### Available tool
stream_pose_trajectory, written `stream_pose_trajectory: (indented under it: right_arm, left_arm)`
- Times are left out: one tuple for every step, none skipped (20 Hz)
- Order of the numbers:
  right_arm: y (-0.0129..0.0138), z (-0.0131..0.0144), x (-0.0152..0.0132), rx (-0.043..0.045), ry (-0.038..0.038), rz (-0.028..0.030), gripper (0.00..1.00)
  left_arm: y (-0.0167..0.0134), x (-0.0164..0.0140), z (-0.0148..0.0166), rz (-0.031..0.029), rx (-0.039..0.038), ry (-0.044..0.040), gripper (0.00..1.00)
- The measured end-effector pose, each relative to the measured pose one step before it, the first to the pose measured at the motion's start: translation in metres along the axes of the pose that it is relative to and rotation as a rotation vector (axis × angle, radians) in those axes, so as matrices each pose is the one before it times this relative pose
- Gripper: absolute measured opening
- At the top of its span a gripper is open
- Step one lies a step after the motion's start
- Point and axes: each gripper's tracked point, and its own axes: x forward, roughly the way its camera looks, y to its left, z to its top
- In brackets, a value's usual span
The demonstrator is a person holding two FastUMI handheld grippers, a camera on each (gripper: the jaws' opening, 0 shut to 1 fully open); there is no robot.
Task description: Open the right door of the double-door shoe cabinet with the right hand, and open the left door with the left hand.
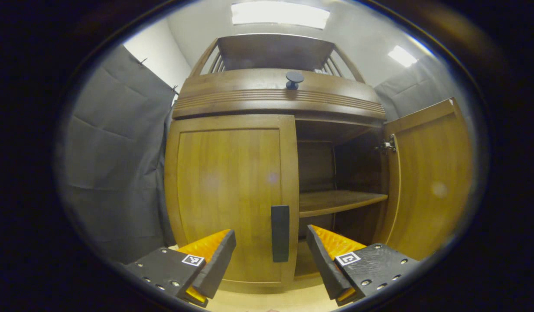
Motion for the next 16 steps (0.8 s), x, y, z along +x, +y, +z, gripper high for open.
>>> stream_pose_trajectory:
  right_arm:
    - [0.00170,0.00010,0.00153,0.00301,0.00251,0.00228,0.95]
    - [0.00018,0.00034,0.00173,-0.00021,-0.00222,0.00012,0.95]
    - [0.00052,-0.00058,0.00260,-0.00312,-0.00247,-0.00106,0.95]
    - [-0.00054,-0.00195,0.00142,-0.00260,0.00576,-0.00135,0.95]
    - [0.00110,-0.00158,0.00143,0.00004,0.00754,0.00085,0.96]
    - [0.00002,-0.00072,0.00144,0.00677,0.00383,0.00148,0.95]
    - [0.00129,-0.00028,0.00127,0.00861,0.00180,0.00126,0.95]
    - [-0.00075,-0.00052,0.00088,0.00718,0.00247,-0.00154,0.95]
    - [-0.00176,-0.00069,0.00192,0.00377,0.00369,-0.00287,0.95]
    - [-0.00134,-0.00275,0.00085,0.00145,0.00627,-0.00267,0.95]
    - [-0.00210,-0.00084,0.00028,0.00224,0.00577,-0.00231,0.95]
    - [-0.00041,-0.00044,-0.00066,0.00388,0.00309,-0.00213,0.95]
    - [-0.00283,0.00109,-0.00057,0.00548,0.00027,-0.00175,0.95]
    - [-0.00067,0.00170,-0.00189,0.00476,-0.00284,-0.00163,0.95]
    - [0.00056,0.00007,0.00088,0.00162,-0.00316,-0.00068,0.95]
    - [0.00051,0.00007,0.00029,-0.00229,-0.00129,0.00109,0.95]
  left_arm:
    - [-0.00122,0.00160,0.00046,-0.00153,-0.00012,-0.00119,0.98]
    - [0.00128,0.00096,-0.00141,0.00434,0.00753,0.00337,0.98]
    - [-0.00002,0.00226,-0.00170,0.00478,0.00676,0.00901,0.98]
    - [-0.00283,-0.00006,-0.00495,-0.00176,-0.00038,0.01065,0.98]
    - [-0.00255,0.00106,-0.00262,-0.00396,-0.00373,0.00881,0.99]
    - [0.00053,0.00015,-0.00227,-0.00378,-0.00451,0.01270,0.99]
    - [-0.00142,0.00168,-0.00232,-0.00422,-0.00589,0.01239,0.99]
    - [0.00032,0.00243,-0.00459,-0.00143,-0.00845,0.01455,0.99]
    - [-0.00033,0.00210,-0.00245,0.00078,-0.00923,0.01508,0.99]
    - [-0.00024,0.00075,0.00037,0.00366,-0.01106,0.00719,0.99]
    - [-0.00254,0.00197,-0.00079,-0.00152,-0.01006,0.00743,0.99]
    - [-0.00158,0.00146,-0.00222,-0.00906,-0.00216,0.00115,0.91]
    - [-0.00235,0.00256,0.00274,0.00269,-0.00114,-0.00536,0.83]
    - [-0.00138,-0.00299,0.00043,-0.00674,0.00005,0.00674,0.75]
    - [-0.00034,0.00113,-0.00280,-0.00531,-0.00007,0.01036,0.60]
    - [0.00208,-0.00063,-0.00379,0.00204,-0.00437,0.00943,0.66]
